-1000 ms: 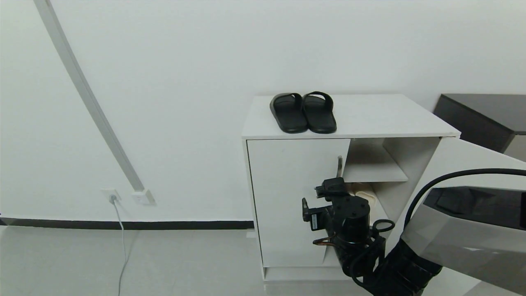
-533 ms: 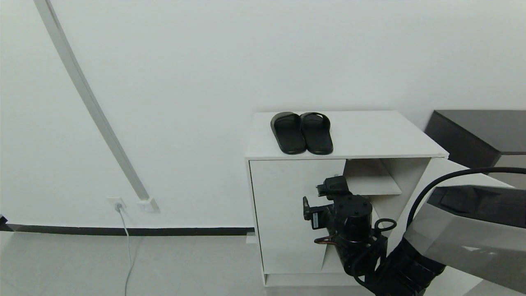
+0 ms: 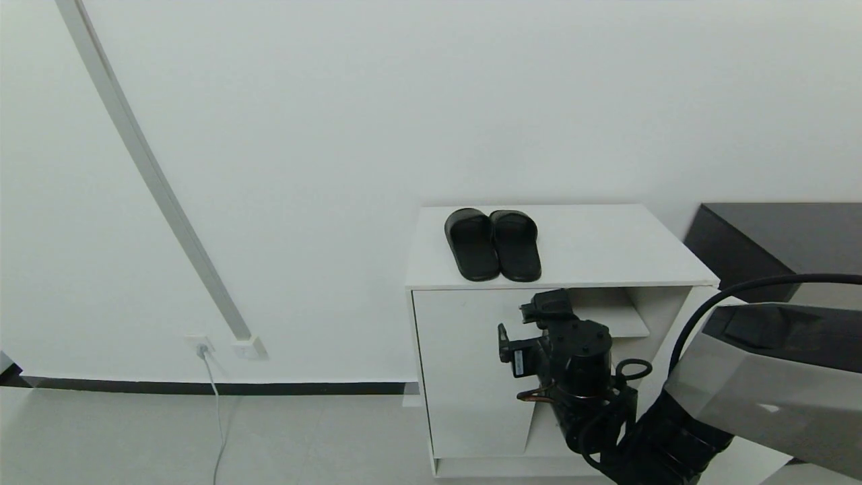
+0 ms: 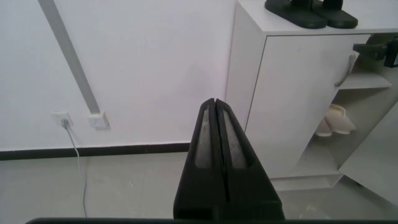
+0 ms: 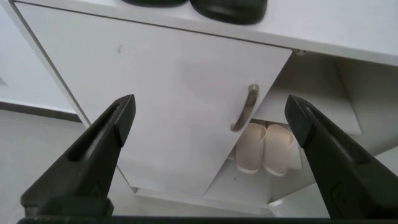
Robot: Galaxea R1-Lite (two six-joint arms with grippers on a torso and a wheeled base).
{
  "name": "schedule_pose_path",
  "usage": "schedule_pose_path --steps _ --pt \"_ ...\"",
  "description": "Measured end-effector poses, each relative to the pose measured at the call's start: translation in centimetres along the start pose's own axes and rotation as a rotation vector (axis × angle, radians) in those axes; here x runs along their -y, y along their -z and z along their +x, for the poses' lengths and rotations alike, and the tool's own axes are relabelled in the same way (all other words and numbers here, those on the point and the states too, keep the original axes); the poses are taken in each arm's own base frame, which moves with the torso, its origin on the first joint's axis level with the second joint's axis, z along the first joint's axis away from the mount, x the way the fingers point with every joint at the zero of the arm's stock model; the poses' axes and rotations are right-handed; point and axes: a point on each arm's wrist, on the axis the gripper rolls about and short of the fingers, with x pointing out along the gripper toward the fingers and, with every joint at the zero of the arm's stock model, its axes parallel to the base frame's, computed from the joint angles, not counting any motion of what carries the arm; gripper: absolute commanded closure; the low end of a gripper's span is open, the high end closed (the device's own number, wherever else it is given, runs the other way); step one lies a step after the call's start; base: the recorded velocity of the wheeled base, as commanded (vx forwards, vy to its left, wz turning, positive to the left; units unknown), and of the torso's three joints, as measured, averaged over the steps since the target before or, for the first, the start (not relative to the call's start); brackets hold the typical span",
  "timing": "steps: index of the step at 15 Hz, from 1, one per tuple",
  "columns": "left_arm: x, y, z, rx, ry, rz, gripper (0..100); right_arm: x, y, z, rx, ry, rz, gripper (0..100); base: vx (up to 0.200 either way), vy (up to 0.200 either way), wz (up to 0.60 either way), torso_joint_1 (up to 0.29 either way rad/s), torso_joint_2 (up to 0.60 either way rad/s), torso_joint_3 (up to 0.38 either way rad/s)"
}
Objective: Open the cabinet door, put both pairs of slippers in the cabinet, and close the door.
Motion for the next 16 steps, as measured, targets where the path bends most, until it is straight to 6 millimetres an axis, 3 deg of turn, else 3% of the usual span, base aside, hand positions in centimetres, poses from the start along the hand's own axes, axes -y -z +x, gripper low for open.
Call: schedule_pose_path --steps 8,16 --pt "0.0 0.0 0.0 0.0 0.002 0.002 100 -0.1 -0.3 0.0 0.011 -0.022 -0.085 0 0.0 0.0 0.0 0.018 -0.04 -0.022" --pt "0.0 0.0 0.0 -0.001 0.002 0.002 100 -0.4 -6.0 1.4 -0.019 -0.004 -0.018 0 0.0 0.0 0.0 0.0 0.0 0.0"
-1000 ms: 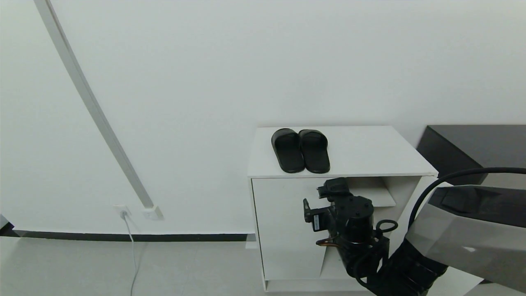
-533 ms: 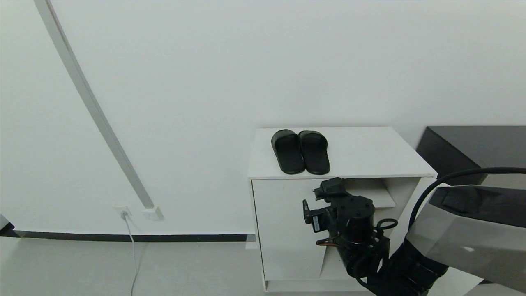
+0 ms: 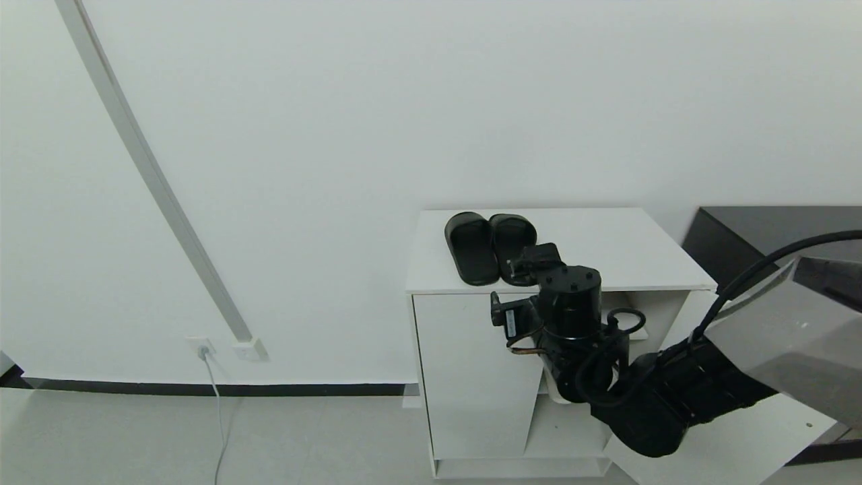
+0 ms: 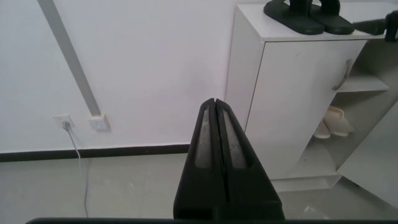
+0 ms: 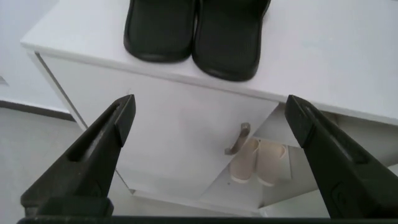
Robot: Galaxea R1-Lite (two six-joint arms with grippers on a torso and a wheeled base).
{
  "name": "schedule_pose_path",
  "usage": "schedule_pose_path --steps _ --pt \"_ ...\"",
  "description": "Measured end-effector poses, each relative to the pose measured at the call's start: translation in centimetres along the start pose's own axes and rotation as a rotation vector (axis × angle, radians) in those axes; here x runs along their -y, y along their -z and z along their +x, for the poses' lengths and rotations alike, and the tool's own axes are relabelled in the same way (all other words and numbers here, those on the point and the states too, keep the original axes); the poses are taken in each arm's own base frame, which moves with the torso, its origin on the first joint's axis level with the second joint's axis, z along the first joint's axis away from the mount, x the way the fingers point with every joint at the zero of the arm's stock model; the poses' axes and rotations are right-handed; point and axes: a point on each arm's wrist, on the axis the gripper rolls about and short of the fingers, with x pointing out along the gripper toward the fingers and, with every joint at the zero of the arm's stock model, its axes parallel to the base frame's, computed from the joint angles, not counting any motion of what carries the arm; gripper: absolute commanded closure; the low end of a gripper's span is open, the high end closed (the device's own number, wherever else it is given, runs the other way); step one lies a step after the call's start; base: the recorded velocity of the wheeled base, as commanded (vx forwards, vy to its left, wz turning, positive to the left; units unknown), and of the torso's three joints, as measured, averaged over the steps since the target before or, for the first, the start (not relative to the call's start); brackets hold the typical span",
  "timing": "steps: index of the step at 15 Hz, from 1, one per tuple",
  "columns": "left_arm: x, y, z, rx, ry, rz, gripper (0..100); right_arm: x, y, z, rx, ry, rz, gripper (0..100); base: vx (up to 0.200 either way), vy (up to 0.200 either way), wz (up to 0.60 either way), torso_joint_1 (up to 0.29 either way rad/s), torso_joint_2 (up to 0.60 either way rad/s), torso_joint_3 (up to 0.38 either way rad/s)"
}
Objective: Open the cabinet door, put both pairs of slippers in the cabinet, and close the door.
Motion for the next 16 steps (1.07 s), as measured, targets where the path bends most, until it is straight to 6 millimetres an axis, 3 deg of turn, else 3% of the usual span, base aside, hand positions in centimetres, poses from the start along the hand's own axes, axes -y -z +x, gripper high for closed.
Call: schedule_pose_path --steps 6,10,16 --pt "0.0 0.0 0.0 0.0 0.0 0.001 100 -0.5 -3.8 0.3 -0.127 -0.006 0.119 0 0.0 0.0 0.0 0.0 0.0 0.0" --pt "0.0 0.0 0.0 0.0 0.0 0.001 100 -1.1 -3.8 -0.4 -0.166 -0.098 0.163 0 0.0 0.0 0.0 0.0 0.0 0.0" --pt "0.0 0.0 0.0 0.001 0.0 0.001 100 -1.0 -3.2 -0.6 -0.105 -0.136 0.154 0 0.2 0.0 0.0 0.002 0.0 0.005"
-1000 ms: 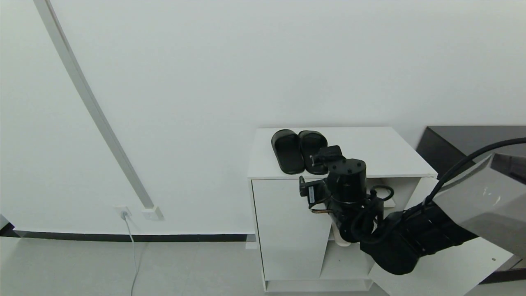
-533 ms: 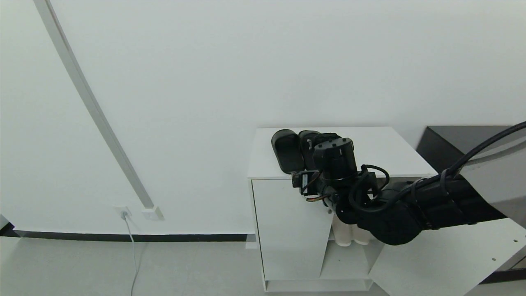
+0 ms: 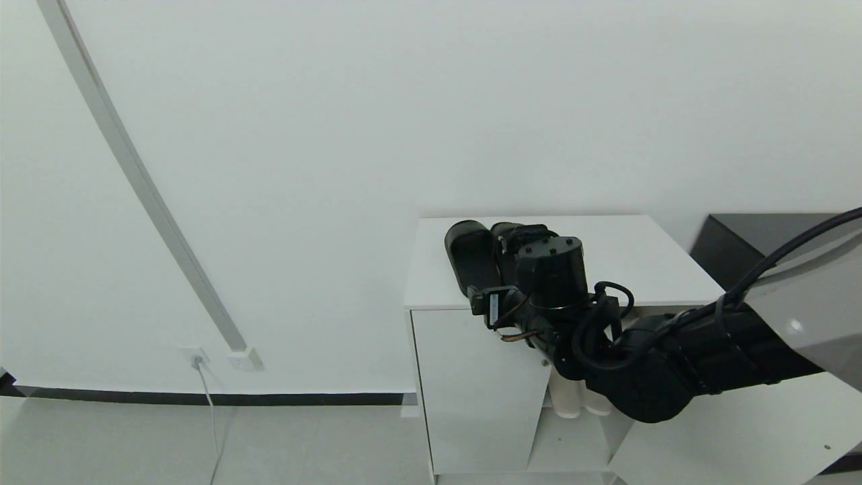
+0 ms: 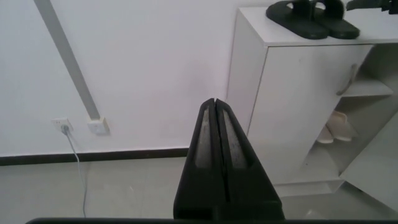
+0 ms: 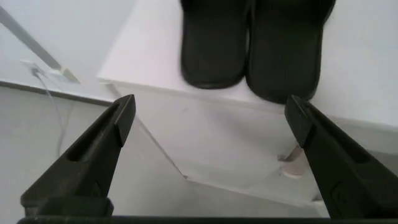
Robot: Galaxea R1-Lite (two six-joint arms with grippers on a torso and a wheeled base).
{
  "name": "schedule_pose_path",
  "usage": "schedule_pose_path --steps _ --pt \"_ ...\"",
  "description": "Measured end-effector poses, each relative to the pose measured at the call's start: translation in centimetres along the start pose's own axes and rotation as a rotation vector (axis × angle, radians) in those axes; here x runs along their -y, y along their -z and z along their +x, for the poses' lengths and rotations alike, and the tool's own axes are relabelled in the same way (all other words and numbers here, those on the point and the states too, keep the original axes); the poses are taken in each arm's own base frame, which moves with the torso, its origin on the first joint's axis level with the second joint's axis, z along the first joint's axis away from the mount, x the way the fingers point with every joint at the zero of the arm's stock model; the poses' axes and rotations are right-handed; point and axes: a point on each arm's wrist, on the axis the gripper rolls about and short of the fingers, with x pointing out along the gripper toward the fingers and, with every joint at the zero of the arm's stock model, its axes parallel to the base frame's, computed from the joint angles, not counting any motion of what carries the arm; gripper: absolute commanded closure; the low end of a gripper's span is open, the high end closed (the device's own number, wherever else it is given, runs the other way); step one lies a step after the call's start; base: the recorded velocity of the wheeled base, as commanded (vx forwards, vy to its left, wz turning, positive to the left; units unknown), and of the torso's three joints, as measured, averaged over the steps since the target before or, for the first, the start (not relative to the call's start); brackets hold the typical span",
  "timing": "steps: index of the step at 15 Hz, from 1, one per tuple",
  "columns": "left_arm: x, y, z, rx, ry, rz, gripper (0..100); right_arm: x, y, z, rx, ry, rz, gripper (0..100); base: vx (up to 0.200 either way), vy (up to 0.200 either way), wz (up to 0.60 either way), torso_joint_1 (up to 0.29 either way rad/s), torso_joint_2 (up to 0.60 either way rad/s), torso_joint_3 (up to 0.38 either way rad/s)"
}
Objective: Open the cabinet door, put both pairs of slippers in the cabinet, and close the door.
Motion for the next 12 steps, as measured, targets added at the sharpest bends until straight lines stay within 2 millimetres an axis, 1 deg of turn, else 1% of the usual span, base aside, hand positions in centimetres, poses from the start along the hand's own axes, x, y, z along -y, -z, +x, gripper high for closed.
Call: schedule_pose_path --steps 6,9,12 --pt "0.0 0.0 0.0 0.001 -0.001 -0.001 100 0.1 1.7 0.8 -0.014 0.006 -0.03 0 0.2 0.0 0.0 0.004 0.0 0.002" --pt "0.0 0.0 0.0 0.001 -0.003 -0.004 100 0.1 2.5 1.9 0.022 0.007 -0.047 0 0.0 0.0 0.0 0.0 0.0 0.0" --pt "0.0 0.0 0.0 0.001 -0.003 -0.005 100 0.4 3.1 3.8 0.059 0.023 -0.064 0 0.0 0.0 0.0 0.0 0.0 0.0"
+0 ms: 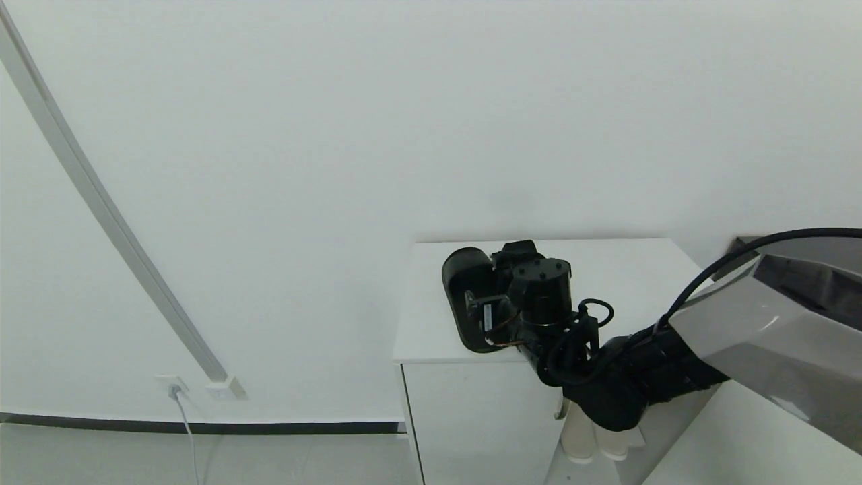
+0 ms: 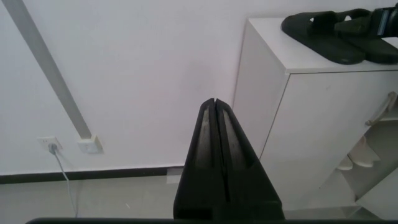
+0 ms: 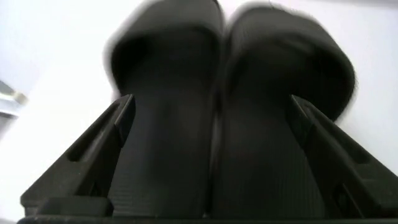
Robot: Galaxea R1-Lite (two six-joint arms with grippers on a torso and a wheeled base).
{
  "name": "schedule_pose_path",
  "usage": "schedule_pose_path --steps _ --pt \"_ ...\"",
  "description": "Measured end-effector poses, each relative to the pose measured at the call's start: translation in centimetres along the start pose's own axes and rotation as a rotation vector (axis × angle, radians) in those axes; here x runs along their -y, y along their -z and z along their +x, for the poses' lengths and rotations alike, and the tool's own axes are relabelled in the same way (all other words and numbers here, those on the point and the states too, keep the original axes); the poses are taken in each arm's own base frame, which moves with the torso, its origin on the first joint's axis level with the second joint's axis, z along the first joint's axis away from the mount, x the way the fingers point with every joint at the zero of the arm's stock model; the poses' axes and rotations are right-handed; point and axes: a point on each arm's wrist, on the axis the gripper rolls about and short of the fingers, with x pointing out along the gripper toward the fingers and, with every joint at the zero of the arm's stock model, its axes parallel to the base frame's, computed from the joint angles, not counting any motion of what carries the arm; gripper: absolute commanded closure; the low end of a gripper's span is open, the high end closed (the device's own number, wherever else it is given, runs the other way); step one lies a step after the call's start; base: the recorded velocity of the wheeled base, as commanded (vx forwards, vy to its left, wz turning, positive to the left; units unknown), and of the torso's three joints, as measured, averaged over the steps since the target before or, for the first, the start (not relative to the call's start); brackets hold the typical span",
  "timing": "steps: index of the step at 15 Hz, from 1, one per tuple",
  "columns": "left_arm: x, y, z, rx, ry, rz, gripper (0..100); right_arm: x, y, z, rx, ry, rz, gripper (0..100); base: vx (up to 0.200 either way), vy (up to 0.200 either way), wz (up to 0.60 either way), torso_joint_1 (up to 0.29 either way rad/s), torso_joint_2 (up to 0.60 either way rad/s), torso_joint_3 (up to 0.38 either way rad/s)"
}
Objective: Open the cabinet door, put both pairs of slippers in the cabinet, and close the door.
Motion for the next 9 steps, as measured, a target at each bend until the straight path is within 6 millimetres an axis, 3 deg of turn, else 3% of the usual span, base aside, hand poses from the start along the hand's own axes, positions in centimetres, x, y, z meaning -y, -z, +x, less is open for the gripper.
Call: schedule_pose_path --steps 9 --pt "0.0 0.0 0.0 0.0 0.0 -0.003 100 0.7 0.9 5.7 0.041 0.065 0.0 0 0.0 0.0 0.0 0.0 0.0 0.0"
